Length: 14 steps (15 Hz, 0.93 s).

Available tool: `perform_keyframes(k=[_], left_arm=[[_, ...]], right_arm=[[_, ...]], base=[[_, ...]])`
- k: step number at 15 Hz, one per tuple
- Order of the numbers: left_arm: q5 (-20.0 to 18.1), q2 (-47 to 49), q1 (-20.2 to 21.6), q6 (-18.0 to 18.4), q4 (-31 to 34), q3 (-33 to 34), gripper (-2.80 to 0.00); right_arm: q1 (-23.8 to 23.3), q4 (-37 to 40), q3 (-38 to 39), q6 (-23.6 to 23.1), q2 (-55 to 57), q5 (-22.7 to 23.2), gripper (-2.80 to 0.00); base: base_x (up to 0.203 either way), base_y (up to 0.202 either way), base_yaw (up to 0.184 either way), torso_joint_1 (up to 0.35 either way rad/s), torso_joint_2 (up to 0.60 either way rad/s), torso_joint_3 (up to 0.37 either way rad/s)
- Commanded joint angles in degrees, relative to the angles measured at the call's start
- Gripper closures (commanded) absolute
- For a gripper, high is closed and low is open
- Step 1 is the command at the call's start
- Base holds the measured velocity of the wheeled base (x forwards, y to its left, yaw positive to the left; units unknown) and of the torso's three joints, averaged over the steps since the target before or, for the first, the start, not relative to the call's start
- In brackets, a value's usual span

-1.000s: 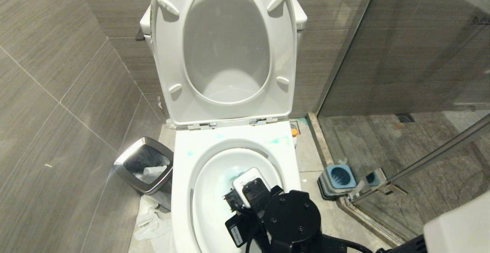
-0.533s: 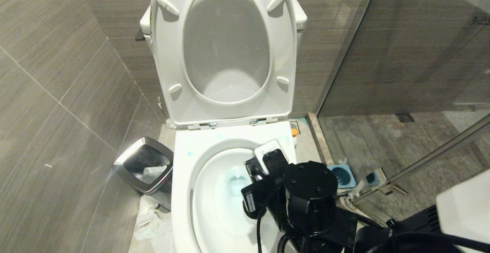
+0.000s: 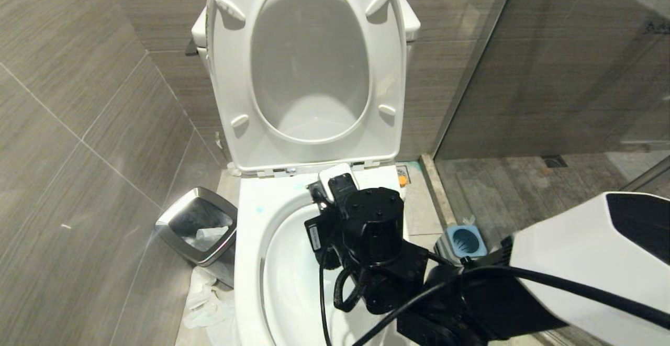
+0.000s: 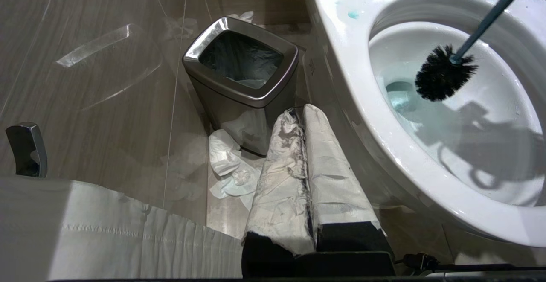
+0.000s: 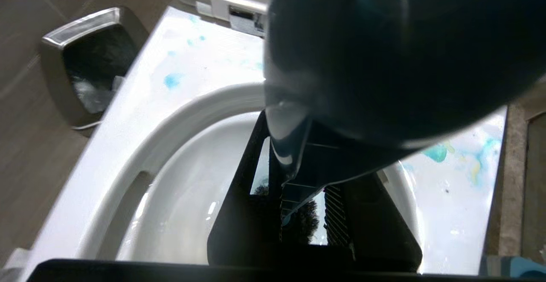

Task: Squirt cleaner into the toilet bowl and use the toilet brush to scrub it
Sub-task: Scrub the toilet bowl

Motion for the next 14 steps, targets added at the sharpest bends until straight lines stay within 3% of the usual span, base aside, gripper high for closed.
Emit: perform_keyframes(k=[1,8,14], left_arm=[[0.02,0.0,0.01,0.0,0.0,0.0,0.0],[0.02,0.0,0.01,0.0,0.0,0.0,0.0],[0.02,0.0,0.01,0.0,0.0,0.0,0.0]], right_arm=[[-1.76,0.16,-5.27,-0.14,6.73,-0.03,0.0],[-2.85,0.37,-15.81,0.21,18.77,0.02,0.0],[-2.7,0.55,-14.62,-0.09,13.52,-0.12,0.0]], base=[[0.0,0.0,0.0,0.0,0.0,0.0],[0.0,0.0,0.0,0.0,0.0,0.0],[0.0,0.0,0.0,0.0,0.0,0.0]])
